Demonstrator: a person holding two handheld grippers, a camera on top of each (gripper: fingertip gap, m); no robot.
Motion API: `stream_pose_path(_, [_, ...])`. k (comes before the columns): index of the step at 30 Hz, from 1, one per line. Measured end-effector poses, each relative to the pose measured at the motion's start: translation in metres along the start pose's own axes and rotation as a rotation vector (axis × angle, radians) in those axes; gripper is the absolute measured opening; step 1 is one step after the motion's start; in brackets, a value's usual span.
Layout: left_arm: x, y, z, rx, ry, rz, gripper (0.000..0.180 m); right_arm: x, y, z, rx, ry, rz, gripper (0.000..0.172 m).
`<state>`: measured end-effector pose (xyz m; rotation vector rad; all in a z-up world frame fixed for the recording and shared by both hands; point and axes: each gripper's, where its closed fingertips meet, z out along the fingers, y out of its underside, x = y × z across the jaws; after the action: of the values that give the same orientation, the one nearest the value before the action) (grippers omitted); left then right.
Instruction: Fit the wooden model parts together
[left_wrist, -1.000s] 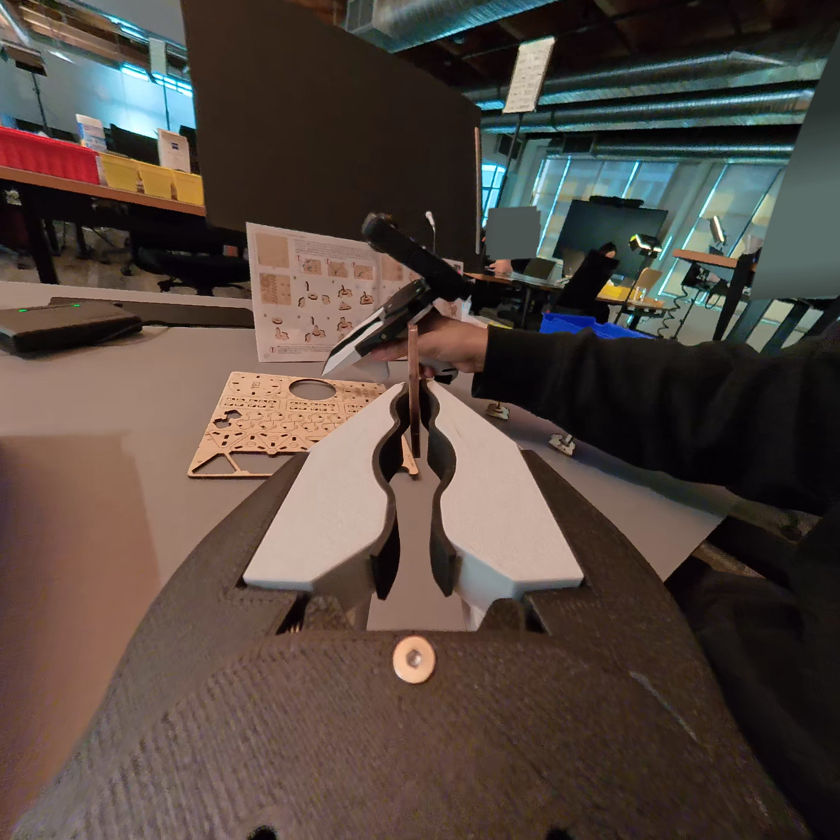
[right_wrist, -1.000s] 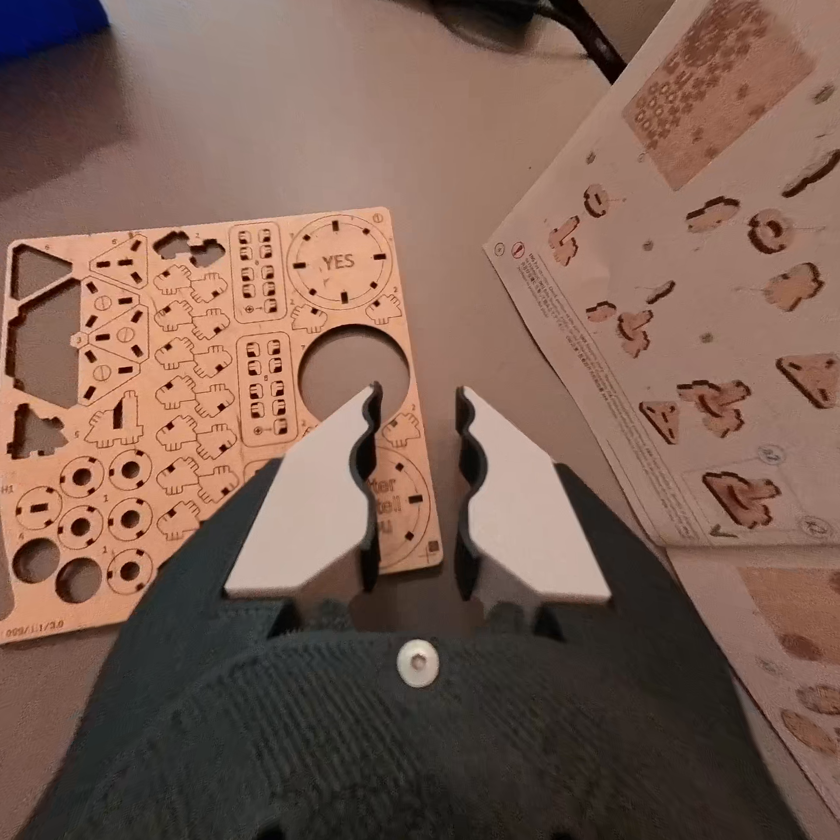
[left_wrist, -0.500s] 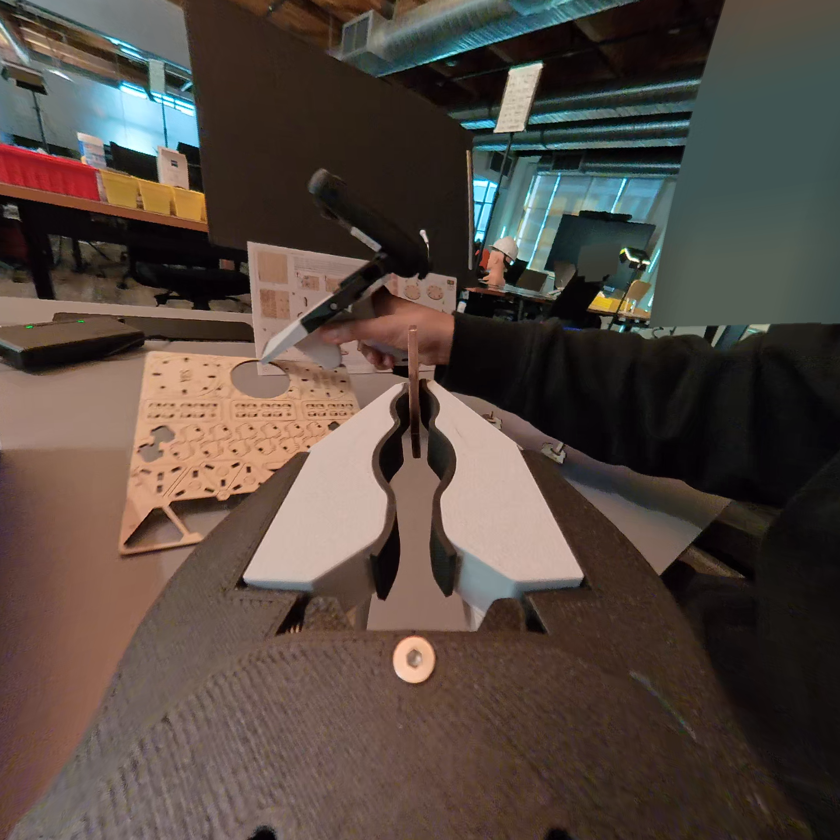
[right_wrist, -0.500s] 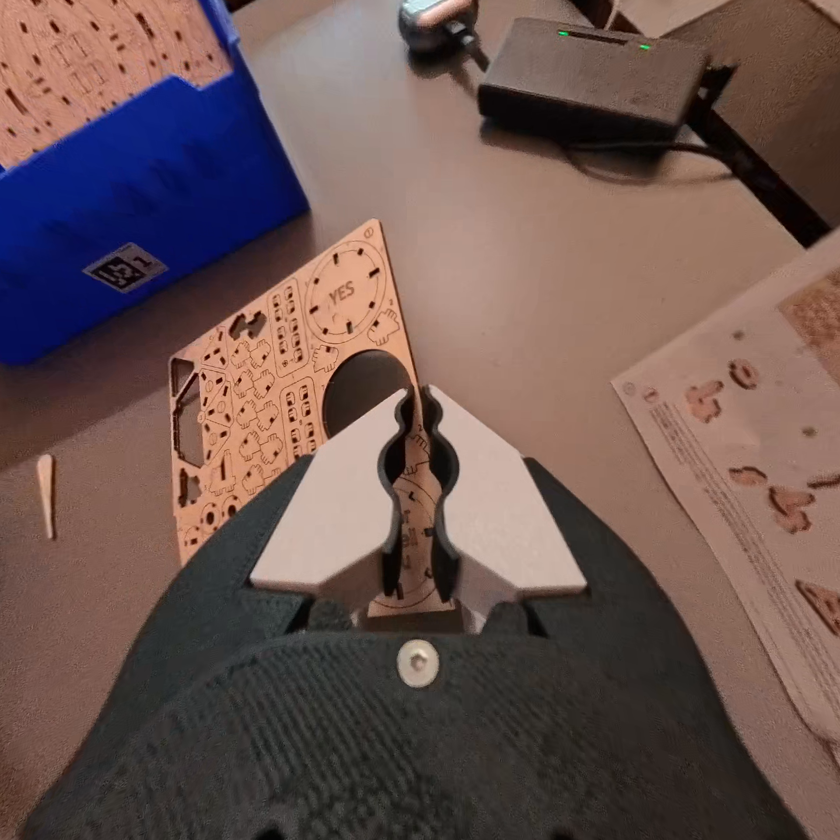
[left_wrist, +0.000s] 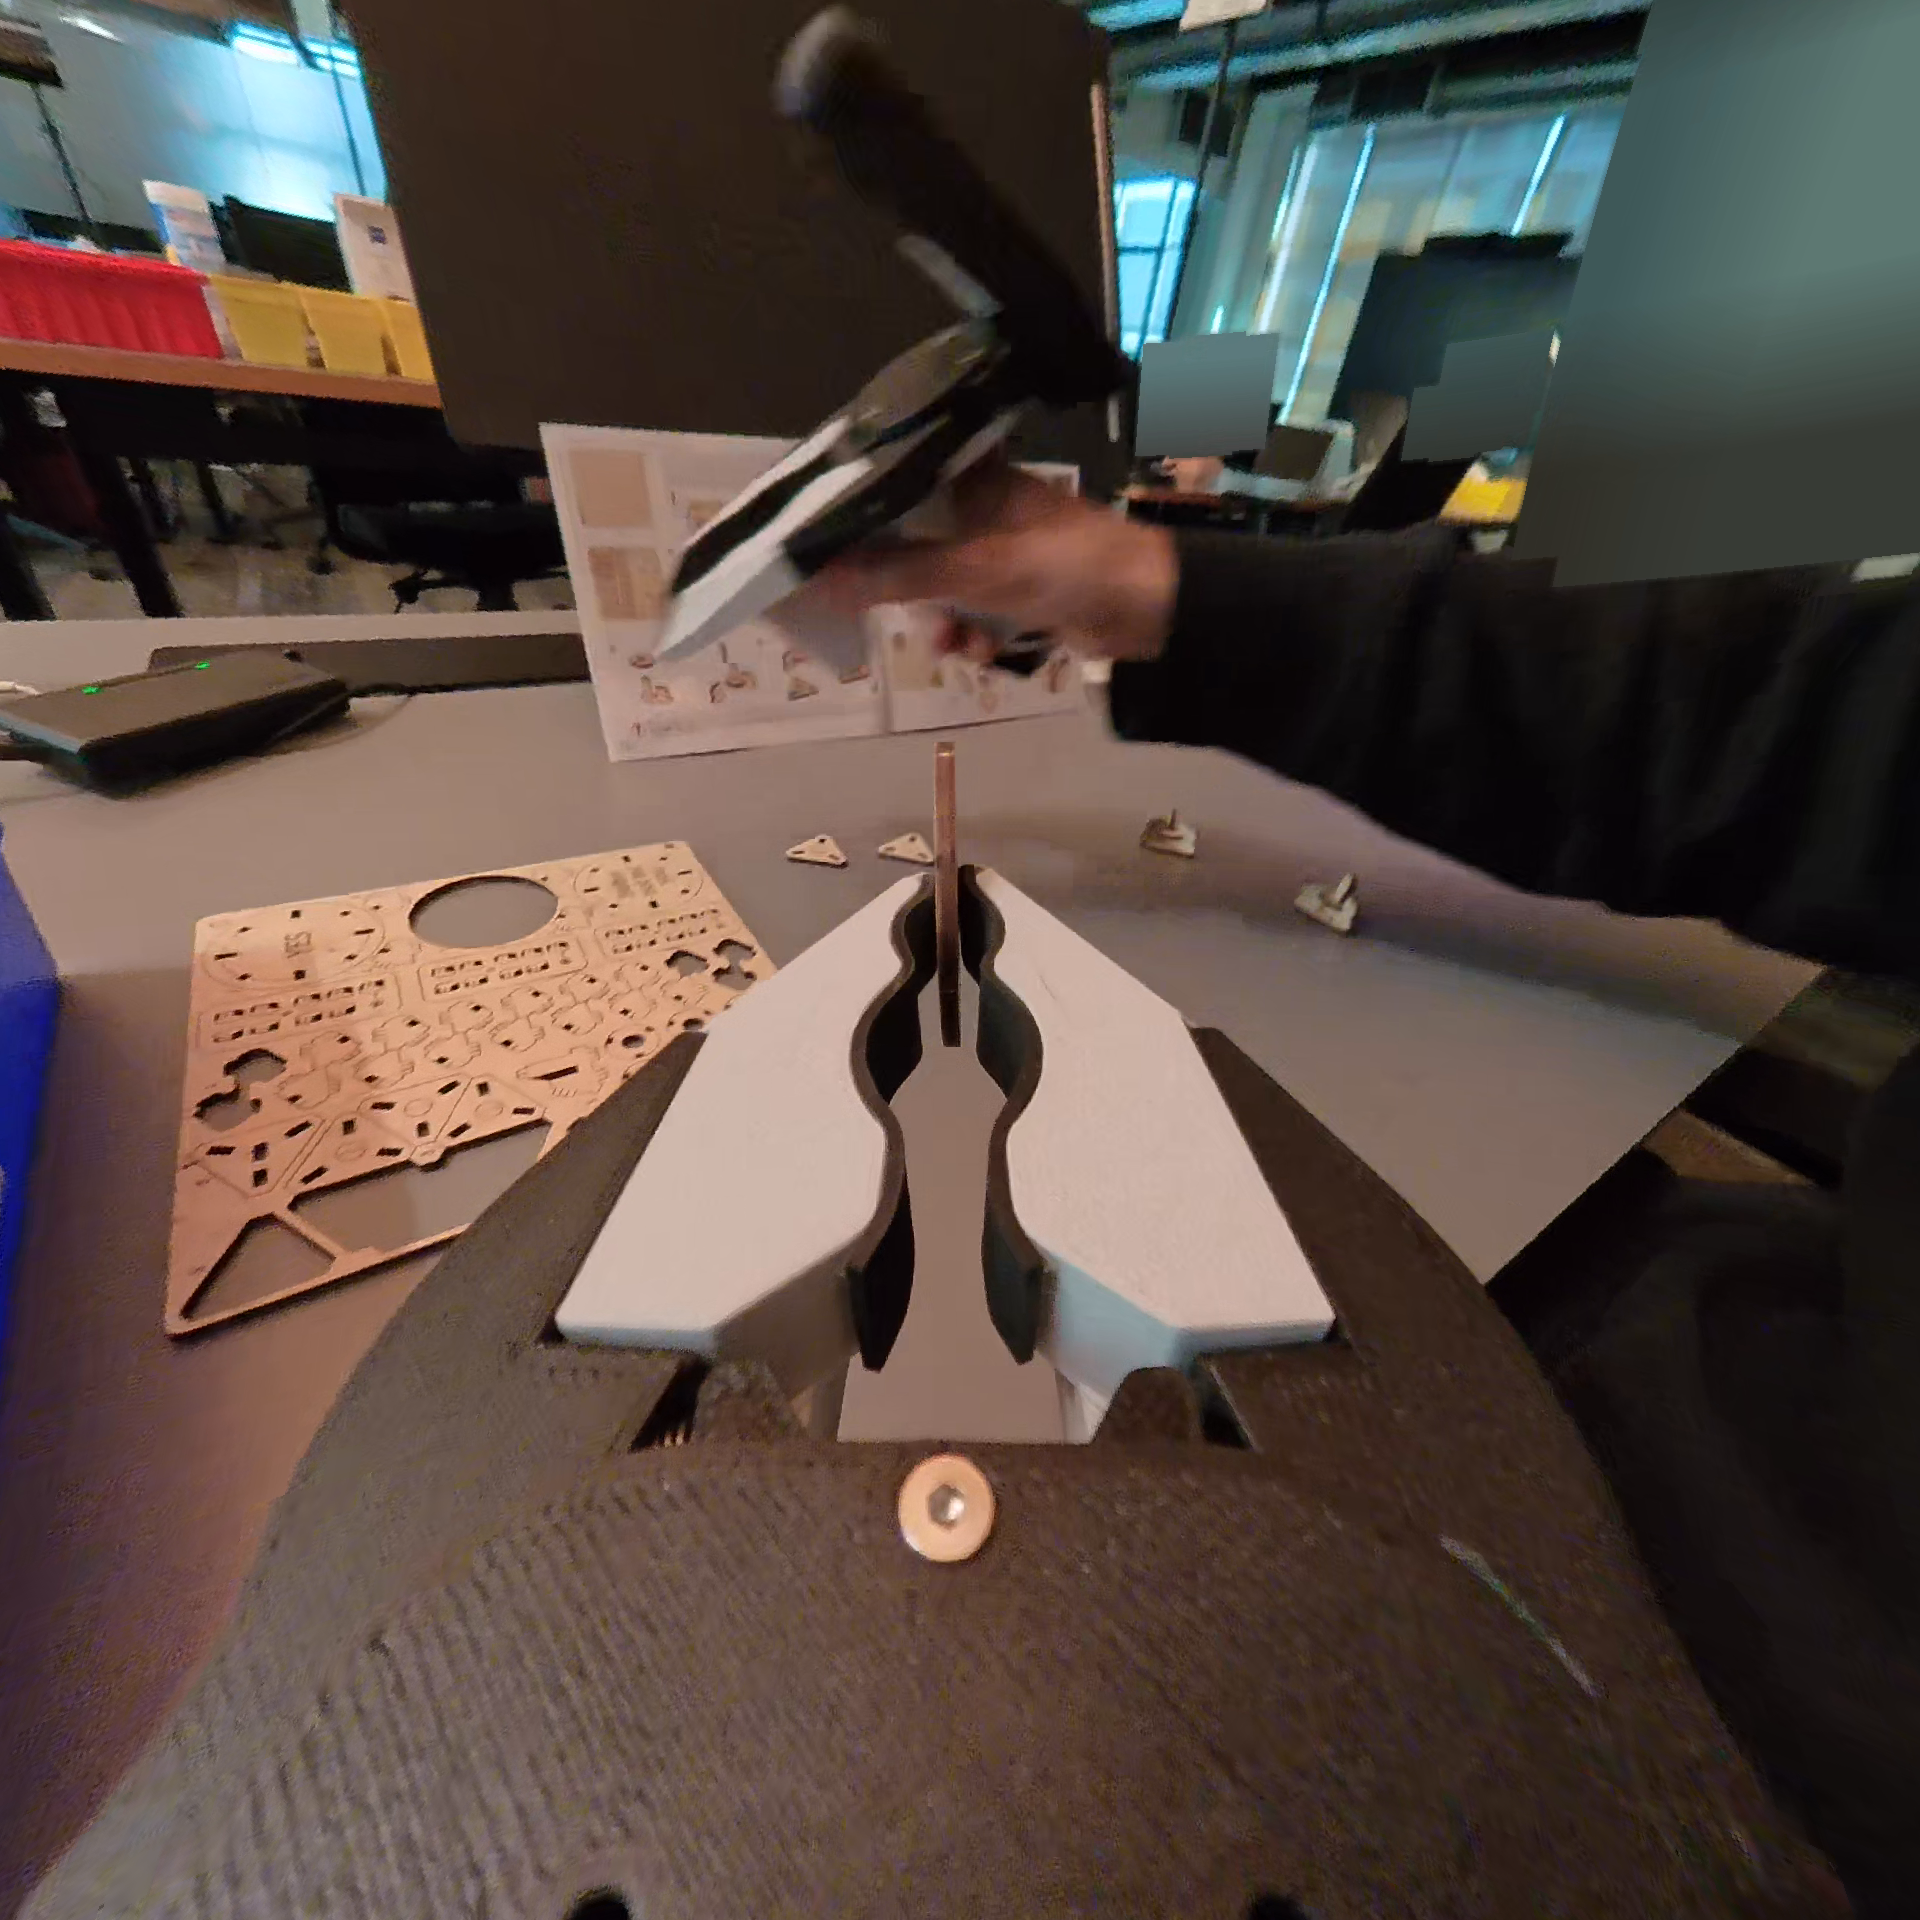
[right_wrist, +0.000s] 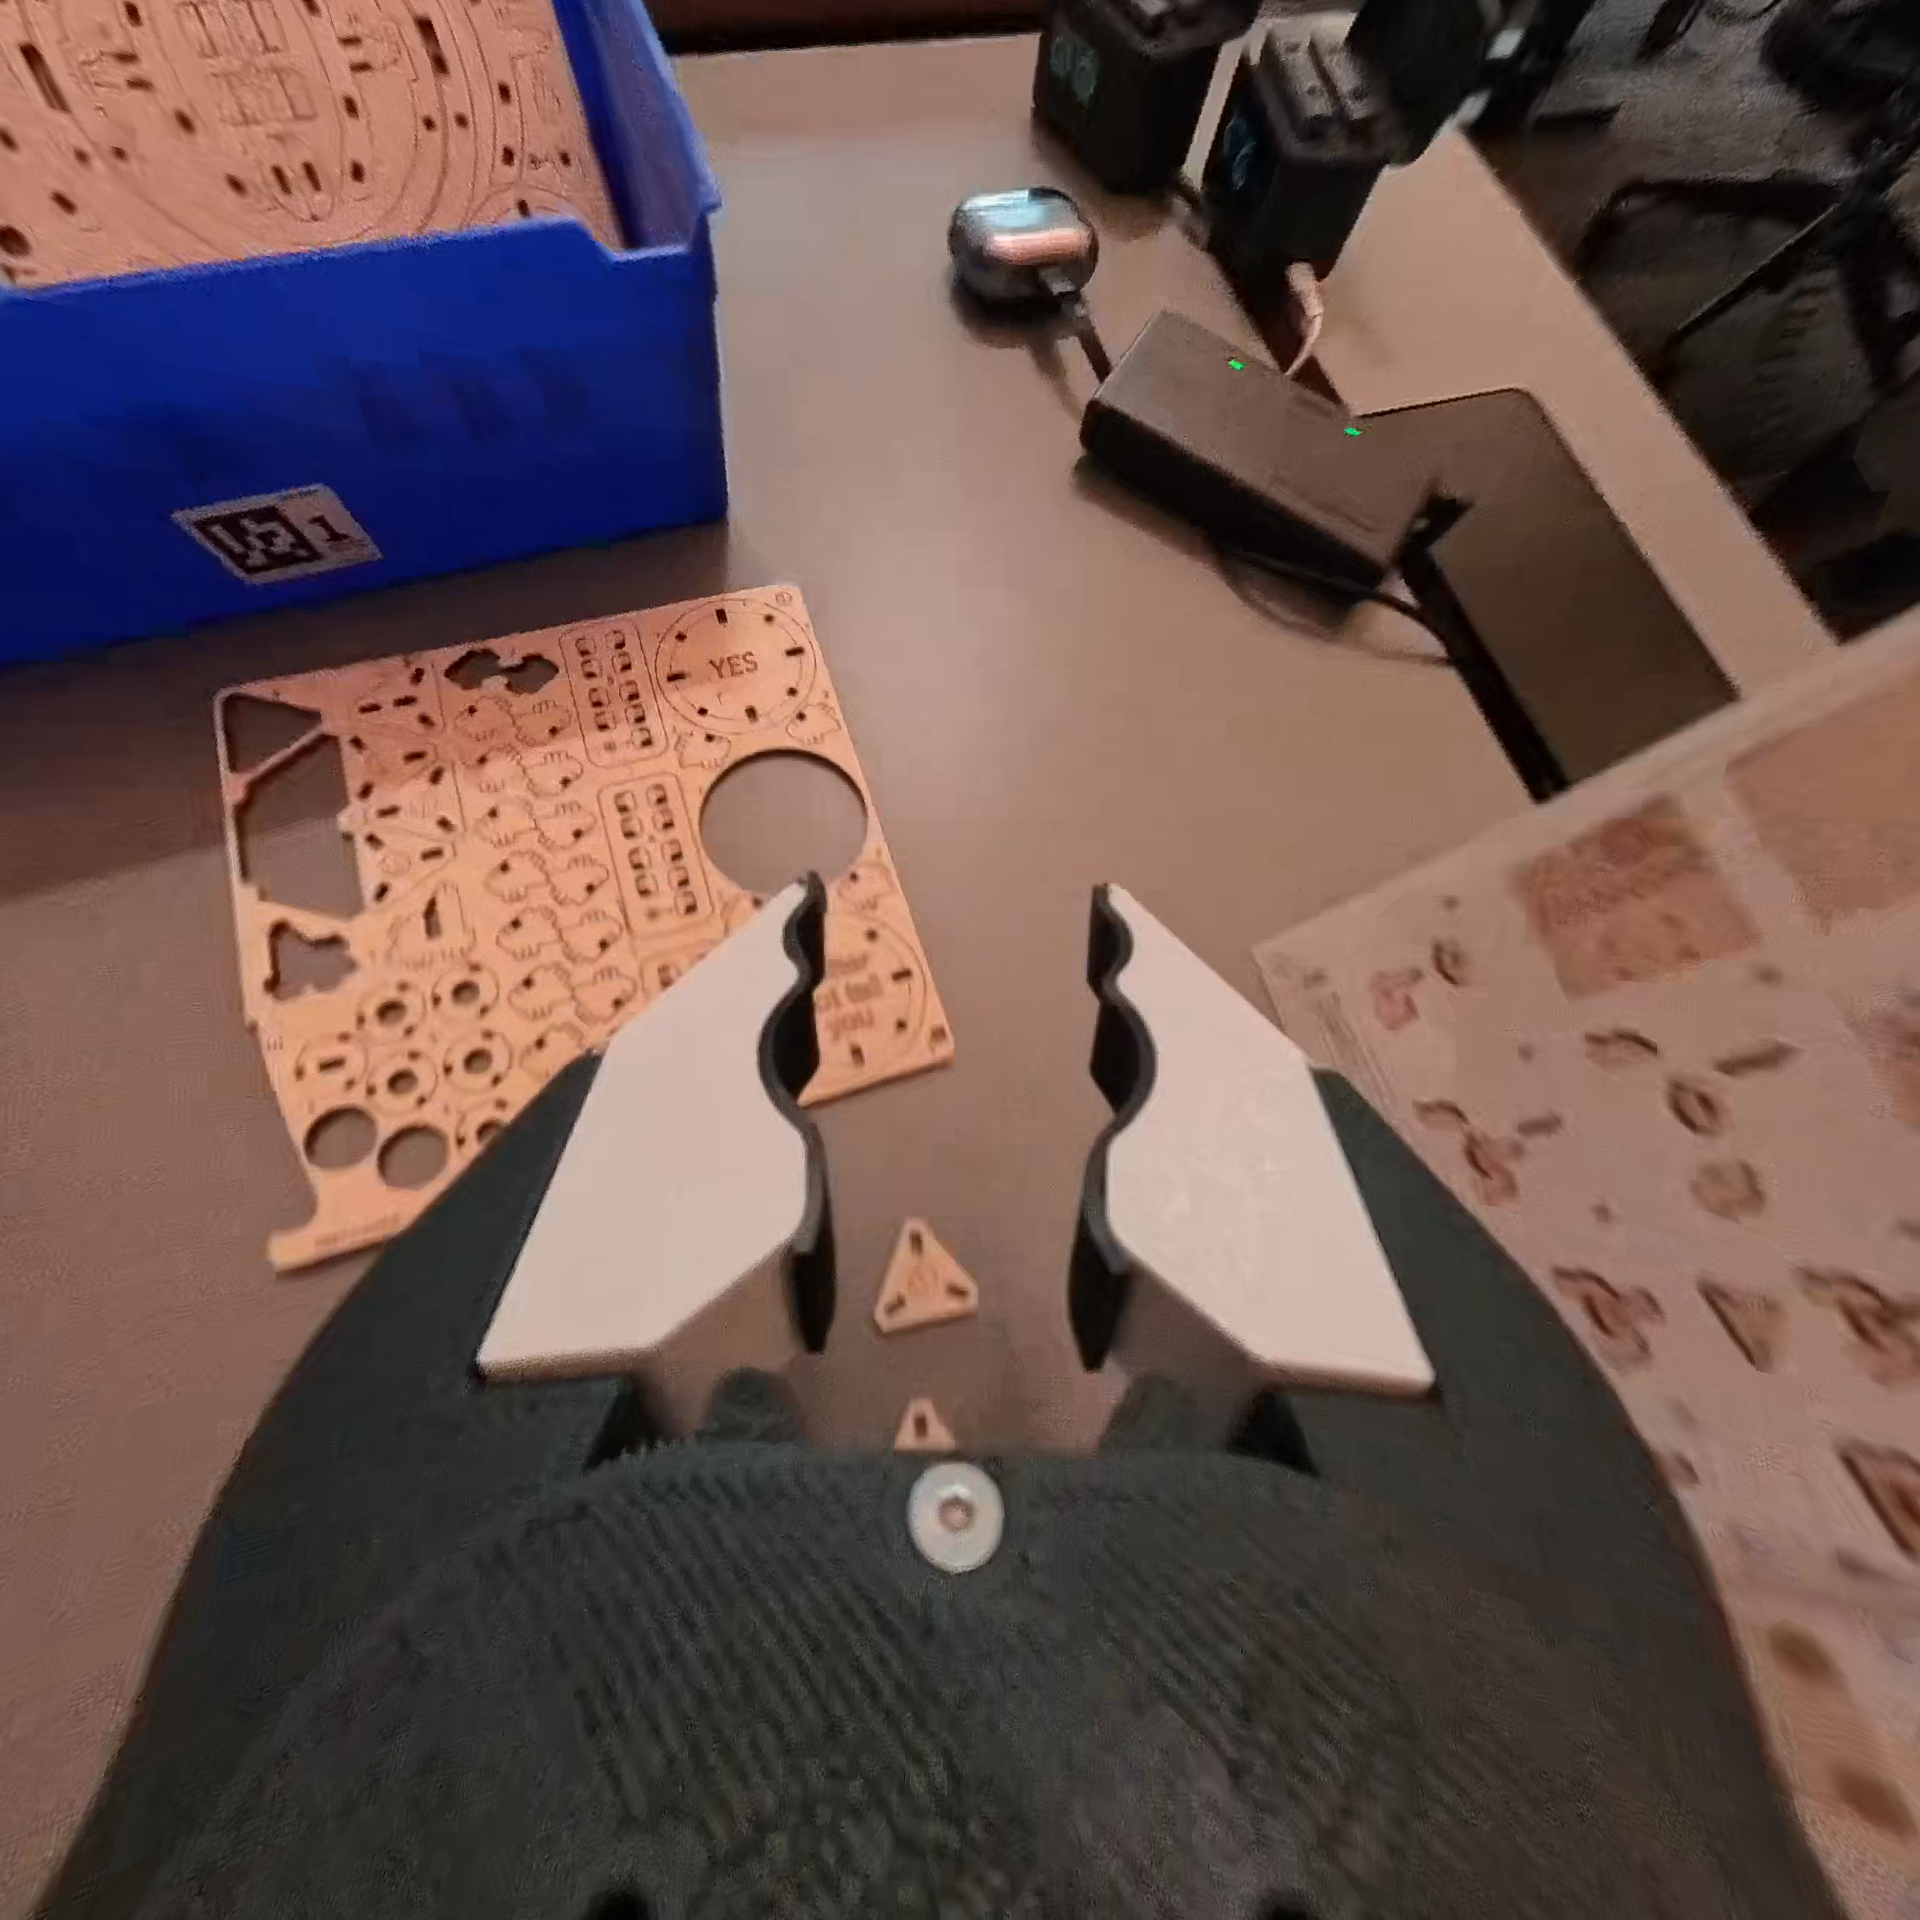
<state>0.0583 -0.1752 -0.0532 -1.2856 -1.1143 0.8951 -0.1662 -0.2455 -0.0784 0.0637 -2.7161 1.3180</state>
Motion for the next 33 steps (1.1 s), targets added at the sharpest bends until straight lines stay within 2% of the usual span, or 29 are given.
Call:
stream_pose_path(3, [0.007,0.006,0.005,-0.031,0.01,0.016,0.003,0.007,0.024,-0.078,0.049,0.129,-0.067,0.052])
stream_pose_path(5, [0.02,0.014,0.016,-0.081,0.048,0.031,0.003,0.01,0.048,-0.132,0.09,0.234,-0.083,0.046])
stream_pose_path(8, [0.045,0.042,0.041,-0.259,0.099,0.093,0.003,-0.004,0.09,-0.194,0.169,0.316,-0.01,0.033])
stream_pose_path(10, [0.064,0.062,0.058,-0.391,0.145,0.125,0.004,-0.025,0.12,-0.214,0.222,0.302,0.08,0.029])
stream_pose_path(14, [0.096,0.074,0.094,-0.47,0.188,0.243,0.004,-0.056,0.182,-0.228,0.207,0.319,0.182,0.032])
stream_pose_path(16, [0.11,0.081,0.112,-0.512,0.189,0.35,0.004,-0.062,0.2,-0.236,0.236,0.357,0.203,0.032])
stream_pose_path(21, [0.107,0.12,0.153,-0.657,0.071,0.726,0.005,-0.075,0.213,-0.252,0.391,0.334,0.303,0.027])
stream_pose_path(24, [0.105,0.125,0.164,-0.655,0.017,0.857,0.004,-0.081,0.213,-0.259,0.469,0.299,0.361,0.022])
stream_pose_path(26, [0.108,0.125,0.164,-0.65,0.019,0.851,0.009,-0.086,0.209,-0.263,0.502,0.296,0.355,0.02])
stream_pose_path(28, [0.113,0.128,0.16,-0.668,0.058,0.794,0.032,-0.091,0.209,-0.263,0.499,0.295,0.336,0.022])
stream_pose_path(32, [0.127,0.124,0.149,-0.68,0.184,0.546,0.069,-0.093,0.209,-0.266,0.508,0.293,0.333,0.024])
stream_pose_path(33, [0.131,0.12,0.147,-0.666,0.216,0.483,0.069,-0.093,0.209,-0.267,0.515,0.288,0.339,0.024])
